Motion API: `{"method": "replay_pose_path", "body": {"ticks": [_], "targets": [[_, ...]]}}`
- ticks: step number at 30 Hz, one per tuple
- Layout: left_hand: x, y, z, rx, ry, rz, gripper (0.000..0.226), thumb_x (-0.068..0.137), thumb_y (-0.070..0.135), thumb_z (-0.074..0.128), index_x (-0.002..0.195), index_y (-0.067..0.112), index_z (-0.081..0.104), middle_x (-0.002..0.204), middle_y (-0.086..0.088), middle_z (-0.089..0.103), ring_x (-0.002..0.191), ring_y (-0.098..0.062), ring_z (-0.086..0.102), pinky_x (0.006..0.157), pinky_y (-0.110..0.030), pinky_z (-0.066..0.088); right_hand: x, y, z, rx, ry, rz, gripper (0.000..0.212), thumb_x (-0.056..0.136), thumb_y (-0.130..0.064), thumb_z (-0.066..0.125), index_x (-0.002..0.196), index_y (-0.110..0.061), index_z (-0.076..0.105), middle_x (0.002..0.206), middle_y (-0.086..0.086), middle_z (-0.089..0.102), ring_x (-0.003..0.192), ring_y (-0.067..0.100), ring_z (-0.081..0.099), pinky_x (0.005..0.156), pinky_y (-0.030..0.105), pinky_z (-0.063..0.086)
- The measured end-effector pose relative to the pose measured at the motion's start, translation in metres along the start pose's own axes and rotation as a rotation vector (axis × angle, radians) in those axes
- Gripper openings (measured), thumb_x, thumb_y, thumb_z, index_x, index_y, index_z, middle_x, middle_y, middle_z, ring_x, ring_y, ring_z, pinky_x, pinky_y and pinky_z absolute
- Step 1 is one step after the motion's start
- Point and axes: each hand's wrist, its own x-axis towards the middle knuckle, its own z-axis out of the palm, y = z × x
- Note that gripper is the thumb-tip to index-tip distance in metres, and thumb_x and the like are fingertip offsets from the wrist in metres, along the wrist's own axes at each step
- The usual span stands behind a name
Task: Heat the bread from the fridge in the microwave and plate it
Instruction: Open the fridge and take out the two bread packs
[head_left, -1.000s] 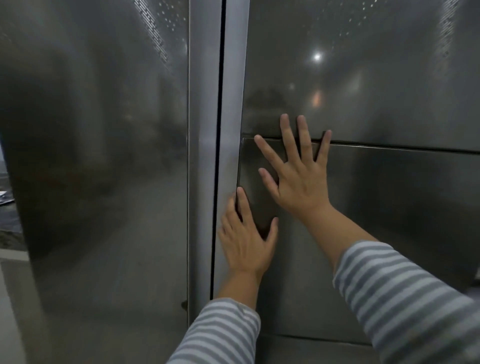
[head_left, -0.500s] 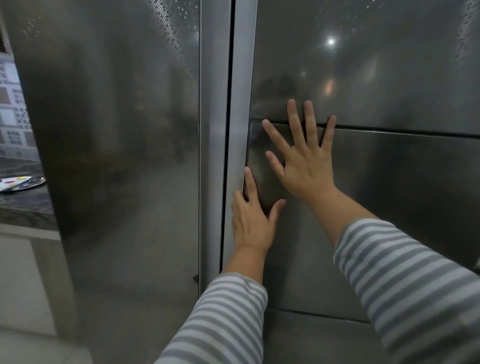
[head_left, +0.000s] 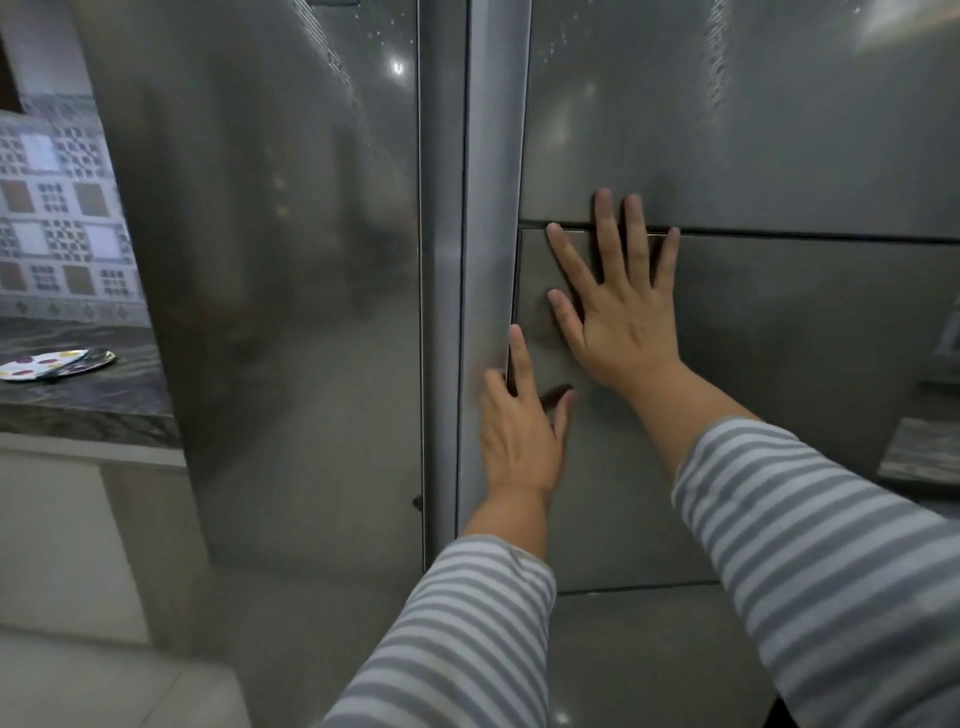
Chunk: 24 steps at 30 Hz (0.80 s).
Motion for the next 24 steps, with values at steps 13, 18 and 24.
{"method": "replay_pose_path", "body": {"ticks": [13, 18, 24], "targets": [[-0.083, 0.015, -0.117, 0.077, -0.025, 0.1, 0.097, 0.081, 0.042, 0.066, 0.152, 0.017, 0.005, 0.151, -0.011, 0.027, 0.135, -0.029, 0.034, 0.106, -0.048, 0.035, -0.092, -0.042, -0.139, 0.015, -0.135, 0.177, 0.062, 0.098, -0.051, 0.022, 0.152, -0.032, 0.001, 0.161, 0.01, -0.003, 0.148, 0.031, -0.003, 0.114, 0.064, 0.002], [-0.075, 0.038, -0.131, 0.123, -0.239, 0.11, 0.117, 0.08, 0.068, 0.053, 0.138, 0.019, -0.036, 0.158, -0.001, -0.023, 0.147, -0.021, -0.012, 0.117, -0.058, 0.002, -0.097, -0.039, -0.18, -0.064, -0.128, 0.111, 0.066, 0.096, -0.054, 0.027, 0.153, -0.031, 0.006, 0.161, 0.012, 0.0, 0.148, 0.032, -0.002, 0.114, 0.062, -0.001], [-0.11, 0.069, -0.14, 0.281, -0.27, 0.249, 0.109, 0.076, 0.084, 0.026, 0.142, 0.023, -0.035, 0.153, 0.006, -0.036, 0.14, -0.025, -0.034, 0.106, -0.064, -0.02, -0.118, -0.031, -0.21, -0.052, -0.136, 0.206, 0.078, 0.091, -0.065, 0.029, 0.154, -0.028, 0.003, 0.161, 0.011, -0.002, 0.147, 0.035, -0.005, 0.114, 0.063, -0.001]]}}
